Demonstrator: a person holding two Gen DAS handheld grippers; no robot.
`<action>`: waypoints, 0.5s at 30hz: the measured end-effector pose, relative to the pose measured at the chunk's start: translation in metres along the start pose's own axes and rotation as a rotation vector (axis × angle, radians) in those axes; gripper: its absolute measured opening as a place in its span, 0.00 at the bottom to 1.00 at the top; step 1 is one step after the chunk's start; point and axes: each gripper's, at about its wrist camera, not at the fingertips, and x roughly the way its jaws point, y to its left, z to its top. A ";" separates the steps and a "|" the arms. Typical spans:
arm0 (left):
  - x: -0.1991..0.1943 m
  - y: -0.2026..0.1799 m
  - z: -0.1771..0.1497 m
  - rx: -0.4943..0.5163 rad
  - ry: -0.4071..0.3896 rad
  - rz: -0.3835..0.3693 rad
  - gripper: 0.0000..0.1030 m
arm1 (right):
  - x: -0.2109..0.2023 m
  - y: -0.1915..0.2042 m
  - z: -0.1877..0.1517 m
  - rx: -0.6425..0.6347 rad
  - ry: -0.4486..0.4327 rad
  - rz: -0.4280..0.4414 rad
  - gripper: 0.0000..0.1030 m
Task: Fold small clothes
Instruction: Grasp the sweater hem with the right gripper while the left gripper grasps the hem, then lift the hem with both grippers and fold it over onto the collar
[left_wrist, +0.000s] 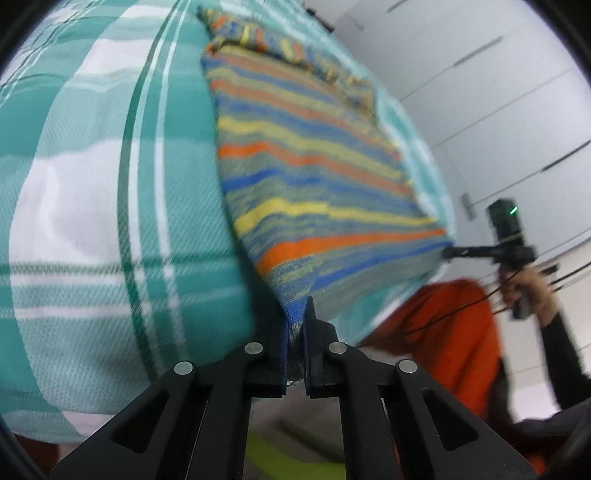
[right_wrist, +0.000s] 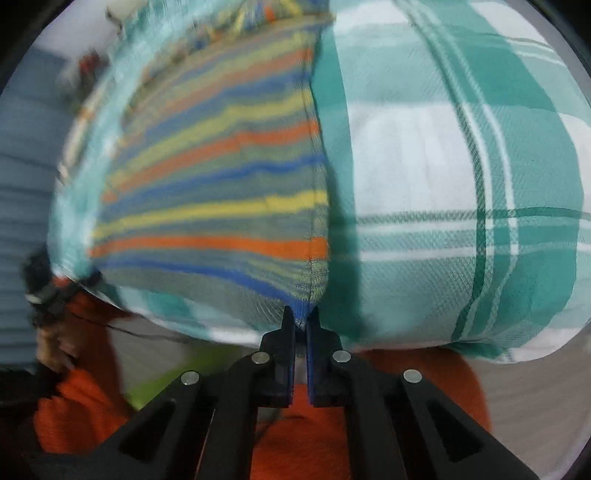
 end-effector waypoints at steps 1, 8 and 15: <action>-0.007 -0.003 0.007 -0.010 -0.026 -0.027 0.03 | -0.011 -0.001 0.002 0.016 -0.044 0.049 0.04; -0.032 0.005 0.087 -0.092 -0.177 -0.087 0.03 | -0.067 -0.005 0.056 0.131 -0.390 0.323 0.04; -0.017 0.033 0.201 -0.168 -0.270 -0.026 0.03 | -0.065 -0.004 0.159 0.192 -0.548 0.298 0.04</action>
